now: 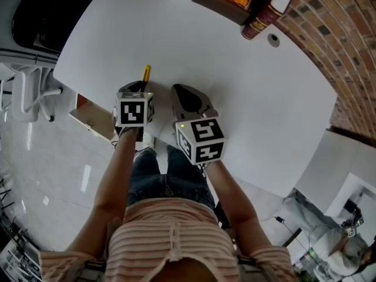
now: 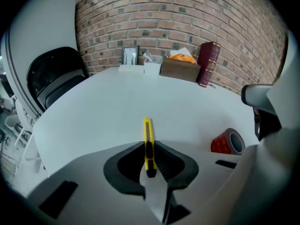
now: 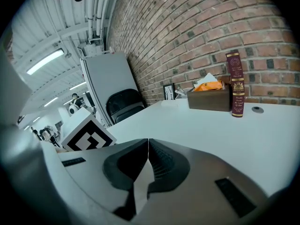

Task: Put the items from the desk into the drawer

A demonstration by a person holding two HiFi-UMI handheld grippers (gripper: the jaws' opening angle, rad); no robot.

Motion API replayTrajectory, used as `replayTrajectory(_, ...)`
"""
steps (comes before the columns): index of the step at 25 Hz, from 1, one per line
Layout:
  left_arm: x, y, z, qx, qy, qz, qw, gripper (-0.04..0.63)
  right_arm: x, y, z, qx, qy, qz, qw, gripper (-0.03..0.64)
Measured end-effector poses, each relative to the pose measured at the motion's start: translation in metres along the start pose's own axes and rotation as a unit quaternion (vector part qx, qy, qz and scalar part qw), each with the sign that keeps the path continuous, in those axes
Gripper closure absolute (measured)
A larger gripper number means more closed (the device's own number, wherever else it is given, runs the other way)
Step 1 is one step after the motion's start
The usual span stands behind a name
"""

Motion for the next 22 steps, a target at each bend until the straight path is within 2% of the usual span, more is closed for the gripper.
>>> replayTrajectory(6,0.012,-0.014,-0.006,0.003,0.001,0.083,0.9965,0.526,0.001,-0.004,0.0,0.007,0.0,0.003,1.0,0.6)
replayTrajectory(12,0.043,-0.04,-0.019,0.001,0.028,0.176,0.9839,0.526,0.001,-0.006,-0.014,0.016,-0.008,0.005,1.0,0.6)
replayTrajectory(22,0.075,-0.053,-0.047,-0.016,0.041,0.228,0.9728,0.526,-0.014,-0.009,-0.055,0.032,-0.012,0.006,0.999,0.6)
Point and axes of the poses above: the fingertips, and each gripper's own axes: x backward along the fingers, z to its right, y out of its underside, the point moved 4 cm from there along x, backward along the fingers
